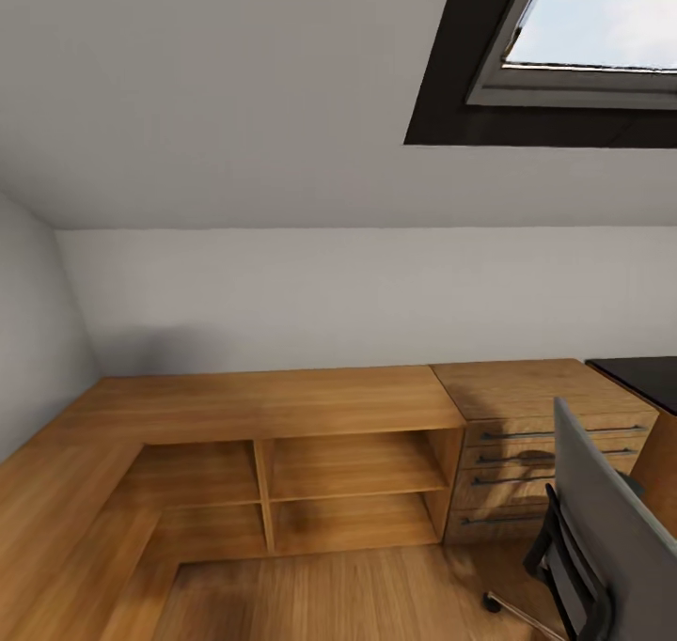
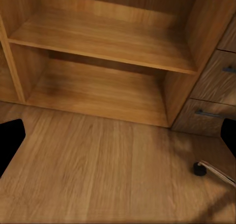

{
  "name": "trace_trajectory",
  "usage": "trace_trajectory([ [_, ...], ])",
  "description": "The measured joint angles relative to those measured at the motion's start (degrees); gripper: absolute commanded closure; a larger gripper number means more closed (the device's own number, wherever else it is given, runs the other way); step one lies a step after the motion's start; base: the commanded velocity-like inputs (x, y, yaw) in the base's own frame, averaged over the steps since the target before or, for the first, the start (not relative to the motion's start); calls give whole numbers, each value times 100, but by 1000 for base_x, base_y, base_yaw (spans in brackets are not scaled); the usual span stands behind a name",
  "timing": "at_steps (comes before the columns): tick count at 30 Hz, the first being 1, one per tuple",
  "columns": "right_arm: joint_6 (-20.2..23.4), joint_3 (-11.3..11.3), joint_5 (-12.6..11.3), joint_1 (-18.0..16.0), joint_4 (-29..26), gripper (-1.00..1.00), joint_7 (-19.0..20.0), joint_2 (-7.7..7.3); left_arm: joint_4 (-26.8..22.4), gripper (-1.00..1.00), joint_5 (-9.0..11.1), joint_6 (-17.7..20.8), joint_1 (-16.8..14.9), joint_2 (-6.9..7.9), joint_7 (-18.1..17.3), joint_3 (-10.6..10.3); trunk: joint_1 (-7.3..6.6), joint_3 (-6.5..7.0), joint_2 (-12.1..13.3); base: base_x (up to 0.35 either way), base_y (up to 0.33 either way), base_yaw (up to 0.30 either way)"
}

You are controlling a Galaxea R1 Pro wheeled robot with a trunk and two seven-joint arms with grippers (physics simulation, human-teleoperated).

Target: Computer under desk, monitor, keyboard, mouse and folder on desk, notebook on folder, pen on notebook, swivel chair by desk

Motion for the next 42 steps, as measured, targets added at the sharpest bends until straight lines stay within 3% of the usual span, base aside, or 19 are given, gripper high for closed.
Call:
trace_trajectory([
  [42, 69, -14, -48, 1, -17, -100, -1, 28, -1, -100, 8, 2, 0, 0, 8, 2, 0, 1, 0, 0, 0, -281],
])
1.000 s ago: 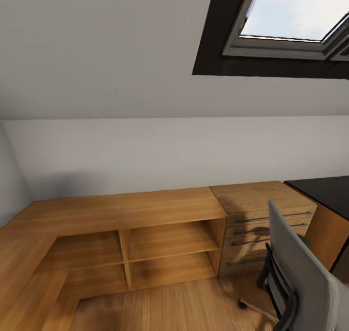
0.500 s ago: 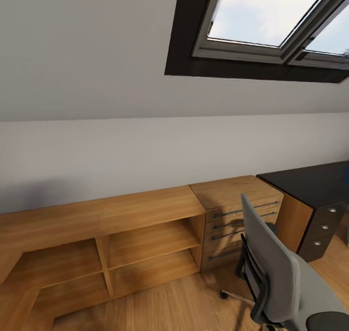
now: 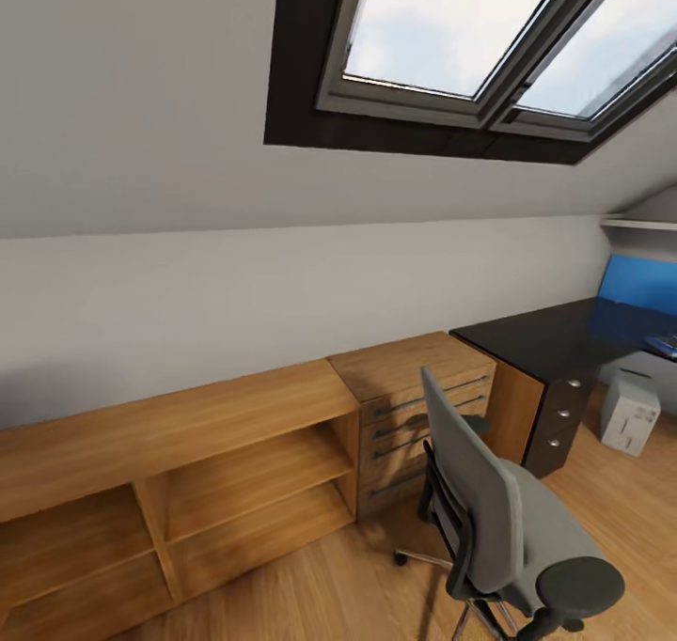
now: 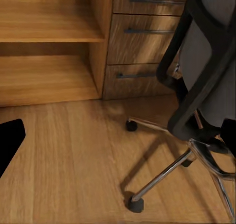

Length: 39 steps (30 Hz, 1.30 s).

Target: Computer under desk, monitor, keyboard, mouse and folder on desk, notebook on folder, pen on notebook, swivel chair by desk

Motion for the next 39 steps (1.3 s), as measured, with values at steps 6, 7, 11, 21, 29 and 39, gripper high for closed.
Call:
trace_trajectory([
  [6, -21, -11, -3, 0, -7, -100, 0, 46, 0, -100, 16, -28, 0, 8, 0, 35, 0, 0, 0, 0, 0, -300],
  [7, 45, -20, -18, 0, -11, -100, 8, 57, 0, -100, 27, -35, 0, 14, 0, 53, 0, 0, 0, 0, 0, -300],
  [11, 271, -46, -53, 0, -68, -100, -28, 204, -9, -100, 12, 2, 0, 16, -64, 24, 0, 0, 0, 0, 0, -294],
  [21, 324, -316, -209, 0, -80, -100, -165, 246, -9, -100, 60, 39, 0, 45, -76, 89, 0, -28, 0, 0, 0, -268],
  [29, 410, -454, -433, -1, -82, -100, -176, 255, -9, -100, 53, 43, 0, 39, -83, 84, 0, -73, 0, 1, 1, -237],
  [39, 827, -500, -838, 0, -255, -100, -142, 241, -9, -100, 14, 42, 0, 19, -88, 23, -1, -139, 0, 136, 131, -216],
])
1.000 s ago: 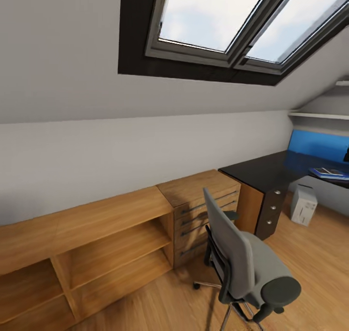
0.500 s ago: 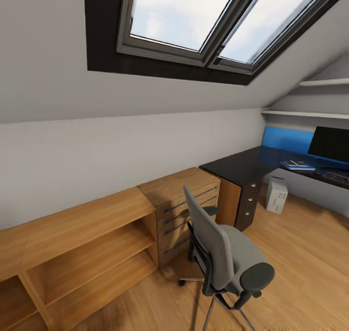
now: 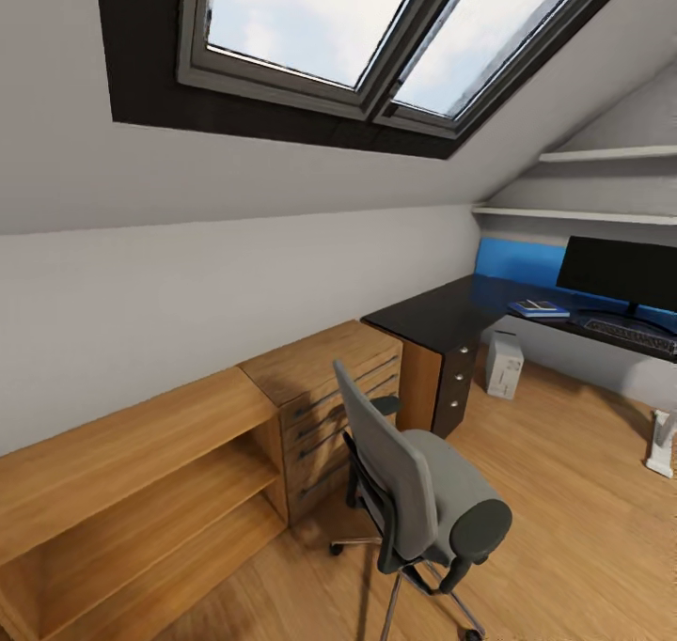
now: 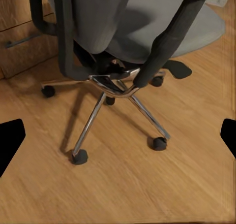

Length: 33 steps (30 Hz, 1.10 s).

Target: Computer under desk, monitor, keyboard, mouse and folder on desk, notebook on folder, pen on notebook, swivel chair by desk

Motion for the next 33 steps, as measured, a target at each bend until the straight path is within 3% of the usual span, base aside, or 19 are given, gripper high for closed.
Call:
trace_trajectory([
  [17, 46, -5, -23, 0, -7, -100, -12, 2, 0, -100, 19, -12, 0, 7, 0, 45, 1, -93, 0, 6, 6, -239],
  [24, 364, -39, -467, 0, -150, -100, -27, 6, 0, -100, 37, -37, 0, 14, 7, 77, 1, -139, 0, 0, 0, -215],
  [33, 476, -42, -555, 0, -218, -100, -30, -1, 0, -100, 42, -53, 0, 16, 9, 87, 1, -205, 0, 0, 163, -193],
])
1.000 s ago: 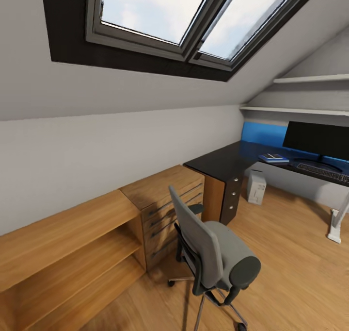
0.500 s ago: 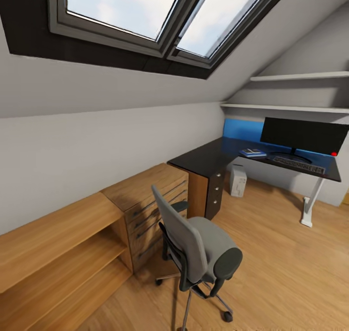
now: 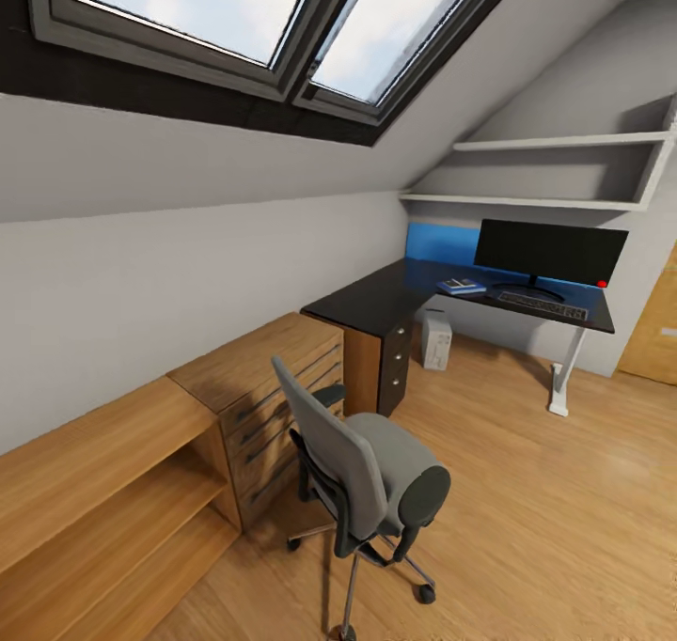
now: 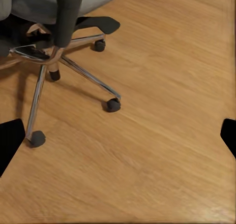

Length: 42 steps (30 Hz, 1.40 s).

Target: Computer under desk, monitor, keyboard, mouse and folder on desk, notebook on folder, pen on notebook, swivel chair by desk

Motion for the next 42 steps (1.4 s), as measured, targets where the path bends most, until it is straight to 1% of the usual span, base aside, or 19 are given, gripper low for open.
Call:
trace_trajectory([
  [6, 3, -7, -2, 0, -49, -100, 1, -10, 0, -100, 0, -2, 0, -6, 0, -3, 0, -44, 0, 0, 313, -192],
  [9, 1, -8, -2, 0, -52, -100, -1, -15, 0, -100, -1, 1, 0, -5, -1, -6, 0, -66, 0, 0, 119, -192],
  [42, 1, -7, -1, 0, -63, -100, -2, -27, -1, -100, 3, 9, 0, -8, -1, -6, 0, -267, -1, 0, 4, -200],
])
